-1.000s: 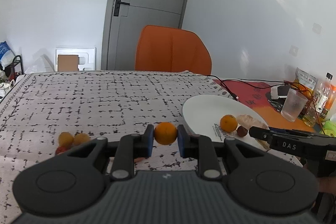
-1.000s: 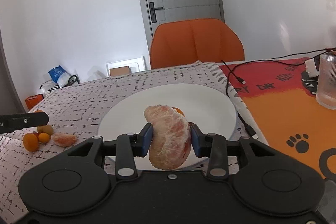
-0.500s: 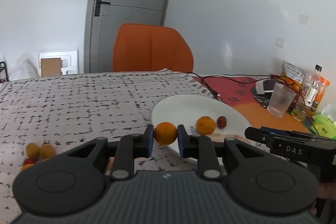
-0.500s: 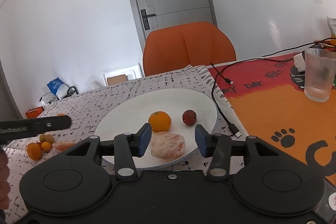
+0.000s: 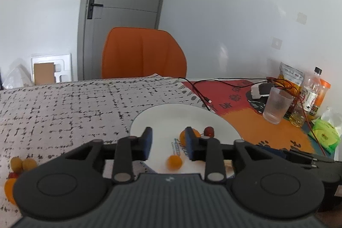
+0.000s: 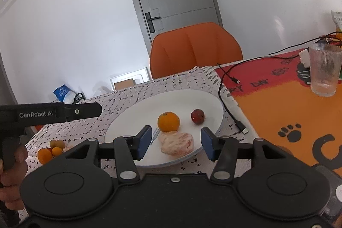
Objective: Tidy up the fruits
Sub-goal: 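Place the peeled mandarin and small mandarin on the plate, opening both tools, then withdraw both tools from the plate toward the remaining fruit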
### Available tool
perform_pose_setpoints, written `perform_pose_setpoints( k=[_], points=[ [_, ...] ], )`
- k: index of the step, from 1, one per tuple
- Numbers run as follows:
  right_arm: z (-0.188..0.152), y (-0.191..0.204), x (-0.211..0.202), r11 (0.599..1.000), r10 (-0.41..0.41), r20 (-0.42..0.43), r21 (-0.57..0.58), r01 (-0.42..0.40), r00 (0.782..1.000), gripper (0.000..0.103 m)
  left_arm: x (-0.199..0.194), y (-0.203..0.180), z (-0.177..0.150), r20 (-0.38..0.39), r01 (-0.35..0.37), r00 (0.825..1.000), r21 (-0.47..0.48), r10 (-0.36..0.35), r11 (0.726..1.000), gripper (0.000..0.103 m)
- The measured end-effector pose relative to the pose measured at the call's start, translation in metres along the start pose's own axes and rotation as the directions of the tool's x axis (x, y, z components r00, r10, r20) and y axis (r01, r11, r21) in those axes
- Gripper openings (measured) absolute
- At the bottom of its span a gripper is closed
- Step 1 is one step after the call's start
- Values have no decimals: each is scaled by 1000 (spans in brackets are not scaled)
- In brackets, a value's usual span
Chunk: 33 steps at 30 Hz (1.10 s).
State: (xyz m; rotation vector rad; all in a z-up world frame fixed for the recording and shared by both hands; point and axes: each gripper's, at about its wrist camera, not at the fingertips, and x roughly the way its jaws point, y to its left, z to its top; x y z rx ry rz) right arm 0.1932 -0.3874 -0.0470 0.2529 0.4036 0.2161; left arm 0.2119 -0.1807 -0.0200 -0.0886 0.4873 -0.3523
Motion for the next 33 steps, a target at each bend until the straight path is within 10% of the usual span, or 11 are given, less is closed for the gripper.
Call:
perform_pose_setpoints(
  k=[10, 26, 33],
  points=[
    [-1, 21, -3, 999, 30, -36, 17, -29, 999, 61, -36, 38, -7, 16, -63, 998, -35, 64, 997, 84],
    [4, 53, -10, 998, 31, -3, -48, -31, 1000, 103, -97, 104, -14, 37, -213, 975, -130, 219, 968, 96],
    [2, 65, -6, 996, 58, -16, -61, -59, 998, 103, -105, 116, -26, 29, -236, 970, -146, 243, 961, 97]
  ],
)
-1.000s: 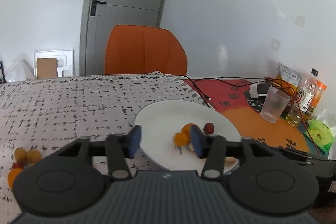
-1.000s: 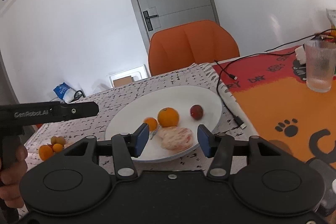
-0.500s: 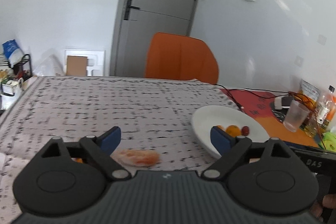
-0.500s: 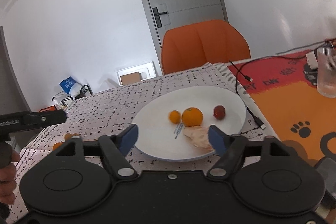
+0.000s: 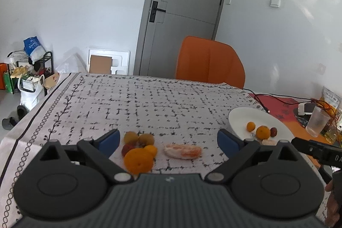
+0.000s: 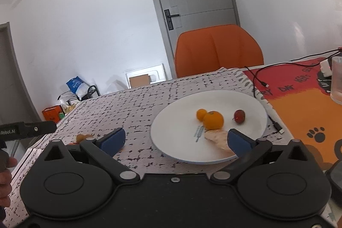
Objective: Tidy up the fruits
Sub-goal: 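Withdraw both tools from the plate toward the remaining fruit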
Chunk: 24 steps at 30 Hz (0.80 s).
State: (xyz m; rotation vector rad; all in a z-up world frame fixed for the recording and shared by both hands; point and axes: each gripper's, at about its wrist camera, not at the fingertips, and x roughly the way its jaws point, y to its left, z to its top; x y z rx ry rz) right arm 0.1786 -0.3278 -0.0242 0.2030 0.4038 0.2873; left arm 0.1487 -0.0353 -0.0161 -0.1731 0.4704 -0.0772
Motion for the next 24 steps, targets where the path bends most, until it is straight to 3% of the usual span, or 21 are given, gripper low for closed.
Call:
perform_pose_setpoints(
  k=[24],
  points=[
    [-13, 54, 27, 992, 96, -74, -76, -102, 993, 103, 15, 40, -32, -31, -22, 999, -95, 19, 995, 94]
  ],
)
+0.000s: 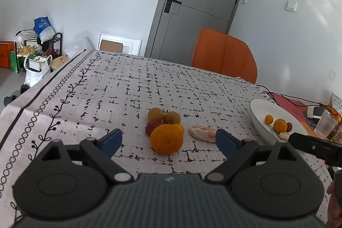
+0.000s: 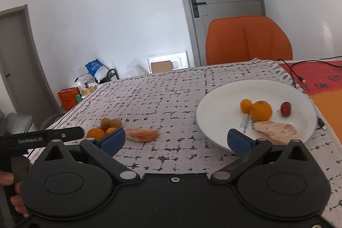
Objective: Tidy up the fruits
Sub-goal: 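Withdraw both tools from the plate toward the remaining fruit, then grasp the large orange with the left tool while the right tool grasps the peeled pomelo piece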
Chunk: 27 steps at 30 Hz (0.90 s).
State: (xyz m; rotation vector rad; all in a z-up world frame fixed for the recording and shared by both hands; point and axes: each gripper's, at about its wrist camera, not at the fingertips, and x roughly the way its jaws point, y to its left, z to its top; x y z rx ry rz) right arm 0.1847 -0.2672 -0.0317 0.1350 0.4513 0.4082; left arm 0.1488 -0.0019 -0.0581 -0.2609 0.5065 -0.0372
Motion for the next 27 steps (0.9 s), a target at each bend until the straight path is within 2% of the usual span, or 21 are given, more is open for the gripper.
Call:
perform_pose_setpoints(
  k=[7, 12, 16, 18, 20, 27],
  points=[
    [-3, 8, 13, 1000, 6, -22, -9, -7, 1000, 103, 16, 6, -3, -18, 1, 1000, -18, -1, 1000, 78],
    [-5, 13, 22, 1000, 16, -34, -18, -16, 999, 102, 29, 9, -6, -33, 6, 999, -32, -7, 999, 70],
    [-3, 17, 30, 999, 29, -49, -21, -31, 998, 95, 39, 11, -8, -45, 14, 999, -37, -15, 999, 64],
    [-3, 21, 33, 999, 35, -51, -25, -36, 998, 94, 44, 13, -8, -63, 14, 998, -51, -17, 999, 55],
    [-2, 25, 37, 999, 44, -59, -28, -45, 997, 89, 43, 15, -7, -60, 46, 997, -66, -50, 997, 41],
    [-3, 38, 57, 996, 82, -119, -29, -86, 990, 78, 32, 20, -6, -42, 28, 999, -83, -31, 996, 41]
  ],
)
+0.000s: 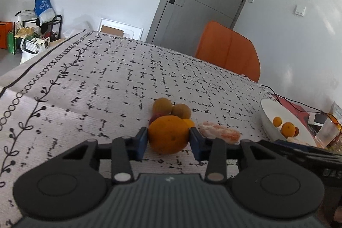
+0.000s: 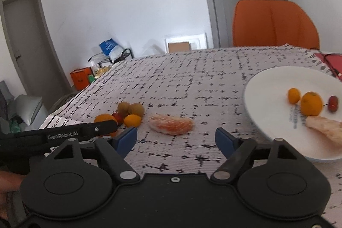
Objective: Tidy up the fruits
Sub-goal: 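Grasp the large orange with the left tool while the right tool grasps the peeled pomelo piece, then carry the large orange and the pomelo piece over the white plate with both tools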
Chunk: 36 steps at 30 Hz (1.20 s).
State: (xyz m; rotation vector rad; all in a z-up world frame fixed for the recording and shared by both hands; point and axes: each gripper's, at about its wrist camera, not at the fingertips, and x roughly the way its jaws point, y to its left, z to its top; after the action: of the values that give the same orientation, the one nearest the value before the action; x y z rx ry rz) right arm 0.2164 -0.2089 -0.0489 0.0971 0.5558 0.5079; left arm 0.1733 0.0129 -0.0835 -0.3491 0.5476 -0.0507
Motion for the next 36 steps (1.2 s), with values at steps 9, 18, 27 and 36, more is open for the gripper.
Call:
perform_pose_setpoints(
  k=[9, 18, 27, 36],
  points=[
    [5, 7, 23, 1000, 17, -47, 15, -16, 999, 61, -16, 12, 6, 24, -23, 999, -10, 23, 1000, 40],
    [9, 8, 43, 999, 24, -80, 26, -22, 996, 57, -26, 28, 9, 36, -55, 998, -29, 56, 998, 41],
    [13, 12, 58, 1000, -15, -87, -16, 14, 996, 59, -31, 43, 10, 46, -68, 996, -59, 71, 996, 41],
    [13, 24, 71, 989, -75, -92, -132, 63, 993, 78, -35, 48, 10, 54, -70, 996, -68, 73, 995, 41]
  ],
)
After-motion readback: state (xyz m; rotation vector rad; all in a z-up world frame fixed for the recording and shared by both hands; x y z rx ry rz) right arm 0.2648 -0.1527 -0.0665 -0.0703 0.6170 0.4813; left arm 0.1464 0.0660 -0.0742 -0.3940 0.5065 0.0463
